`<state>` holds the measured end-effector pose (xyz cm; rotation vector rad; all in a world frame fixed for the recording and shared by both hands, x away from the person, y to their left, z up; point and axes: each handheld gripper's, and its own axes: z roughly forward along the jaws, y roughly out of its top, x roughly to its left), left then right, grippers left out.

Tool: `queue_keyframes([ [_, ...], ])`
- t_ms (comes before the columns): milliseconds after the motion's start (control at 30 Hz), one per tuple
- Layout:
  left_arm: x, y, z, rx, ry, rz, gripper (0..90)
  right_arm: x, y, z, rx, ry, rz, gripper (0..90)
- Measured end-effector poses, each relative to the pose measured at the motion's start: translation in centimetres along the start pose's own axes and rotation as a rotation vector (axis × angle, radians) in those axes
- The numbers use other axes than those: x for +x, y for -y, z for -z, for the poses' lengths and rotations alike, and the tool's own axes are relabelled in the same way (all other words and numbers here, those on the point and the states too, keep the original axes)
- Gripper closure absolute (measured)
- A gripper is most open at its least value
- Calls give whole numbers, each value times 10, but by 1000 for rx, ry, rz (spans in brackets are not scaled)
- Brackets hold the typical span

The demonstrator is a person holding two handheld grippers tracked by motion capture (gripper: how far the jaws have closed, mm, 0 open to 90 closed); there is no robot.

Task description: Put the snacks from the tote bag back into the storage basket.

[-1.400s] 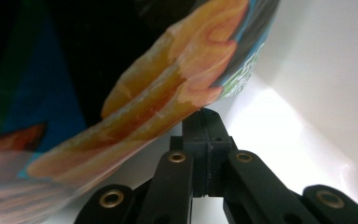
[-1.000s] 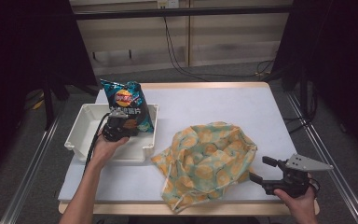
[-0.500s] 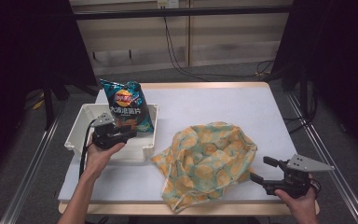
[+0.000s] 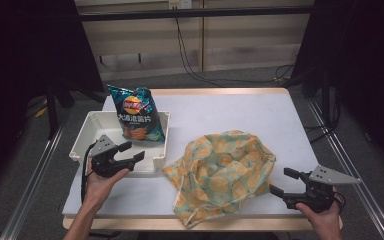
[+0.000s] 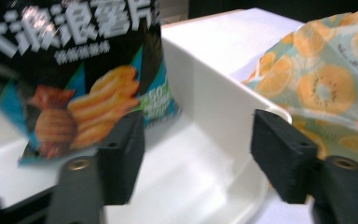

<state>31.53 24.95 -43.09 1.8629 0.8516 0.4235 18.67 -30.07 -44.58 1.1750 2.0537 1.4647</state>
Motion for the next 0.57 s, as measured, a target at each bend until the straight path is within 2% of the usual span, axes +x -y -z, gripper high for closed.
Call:
queue_keyframes([
  [67,-1,2,3,2,-8,-1,313,0,0,0,0,1,2,164],
  [100,-3,6,8,-13,-14,17,275,0,0,0,-3,4,0,164],
  [167,-4,7,11,-15,-10,24,256,0,-1,0,-5,3,1,164],
  [200,-6,8,13,-22,-9,26,256,0,-1,0,-5,3,1,164],
  [233,-9,10,16,-27,-12,22,208,0,-1,0,-4,4,-1,164],
  [300,-15,16,22,-38,-24,26,182,0,-1,-1,1,3,-1,164],
  [367,-16,19,23,-45,-27,31,159,-1,0,-1,0,6,0,164],
  [433,-15,25,24,-44,-29,54,141,-2,0,-1,-2,8,0,164],
  [500,-14,29,25,-55,-19,59,125,-2,0,0,-1,15,-5,155],
  [567,-14,31,25,-52,-26,60,110,-2,0,1,-5,29,-5,146],
])
